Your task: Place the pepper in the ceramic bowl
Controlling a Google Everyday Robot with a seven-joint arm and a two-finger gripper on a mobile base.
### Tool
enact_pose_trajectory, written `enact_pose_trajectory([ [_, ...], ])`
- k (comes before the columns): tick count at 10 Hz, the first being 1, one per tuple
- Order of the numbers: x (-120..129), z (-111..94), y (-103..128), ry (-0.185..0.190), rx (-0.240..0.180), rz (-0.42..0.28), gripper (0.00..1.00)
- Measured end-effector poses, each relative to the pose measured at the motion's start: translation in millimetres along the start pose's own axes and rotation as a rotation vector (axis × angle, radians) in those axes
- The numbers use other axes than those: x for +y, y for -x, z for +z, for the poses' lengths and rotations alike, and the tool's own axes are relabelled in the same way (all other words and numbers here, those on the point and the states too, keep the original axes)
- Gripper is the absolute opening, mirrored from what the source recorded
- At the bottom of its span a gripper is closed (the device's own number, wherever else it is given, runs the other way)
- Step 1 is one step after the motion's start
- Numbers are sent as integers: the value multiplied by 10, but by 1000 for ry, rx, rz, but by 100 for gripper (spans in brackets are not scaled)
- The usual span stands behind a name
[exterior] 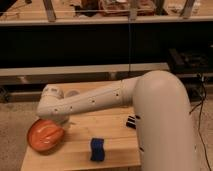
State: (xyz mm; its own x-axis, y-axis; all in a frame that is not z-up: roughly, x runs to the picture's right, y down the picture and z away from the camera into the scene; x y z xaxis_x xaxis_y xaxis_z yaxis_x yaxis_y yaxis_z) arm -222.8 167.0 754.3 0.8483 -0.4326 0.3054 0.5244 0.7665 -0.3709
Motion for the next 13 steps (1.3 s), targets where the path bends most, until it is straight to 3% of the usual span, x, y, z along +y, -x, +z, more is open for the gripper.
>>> enact_pose_trajectory([
  [6, -29, 31, 8, -40, 4, 1, 8],
  [10, -53, 44, 50, -63, 9, 0, 36],
  [13, -60, 56, -44, -77, 12, 2, 38],
])
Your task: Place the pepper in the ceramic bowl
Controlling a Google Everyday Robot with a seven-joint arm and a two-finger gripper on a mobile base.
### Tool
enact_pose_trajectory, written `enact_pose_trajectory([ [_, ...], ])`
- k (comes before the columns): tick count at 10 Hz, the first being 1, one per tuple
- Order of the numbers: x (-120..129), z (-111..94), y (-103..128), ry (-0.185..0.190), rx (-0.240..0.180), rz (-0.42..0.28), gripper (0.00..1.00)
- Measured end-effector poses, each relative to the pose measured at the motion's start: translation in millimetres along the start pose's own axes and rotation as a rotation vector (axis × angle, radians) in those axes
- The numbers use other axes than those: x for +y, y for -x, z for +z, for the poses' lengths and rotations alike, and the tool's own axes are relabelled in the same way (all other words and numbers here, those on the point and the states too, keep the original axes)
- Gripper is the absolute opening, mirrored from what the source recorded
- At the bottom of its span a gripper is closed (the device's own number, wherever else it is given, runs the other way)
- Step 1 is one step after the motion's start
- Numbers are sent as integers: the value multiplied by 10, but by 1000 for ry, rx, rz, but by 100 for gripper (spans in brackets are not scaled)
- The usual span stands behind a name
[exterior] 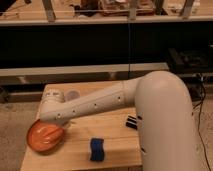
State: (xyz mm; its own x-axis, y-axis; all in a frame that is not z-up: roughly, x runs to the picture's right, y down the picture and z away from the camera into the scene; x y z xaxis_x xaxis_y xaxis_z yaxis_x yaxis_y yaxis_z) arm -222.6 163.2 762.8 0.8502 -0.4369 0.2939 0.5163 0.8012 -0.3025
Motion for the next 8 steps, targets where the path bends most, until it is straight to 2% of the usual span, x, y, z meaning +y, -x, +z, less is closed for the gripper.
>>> enact_pose_trajectory([
  [2, -5, 4, 8, -8, 2, -4, 40],
  [4, -2, 11, 13, -18, 7, 2, 47],
  [5, -21, 15, 84, -22, 5, 1, 54],
  [6, -35, 15, 115, -26, 2, -2, 56],
  [8, 7, 11, -1, -28, 13, 5, 73],
])
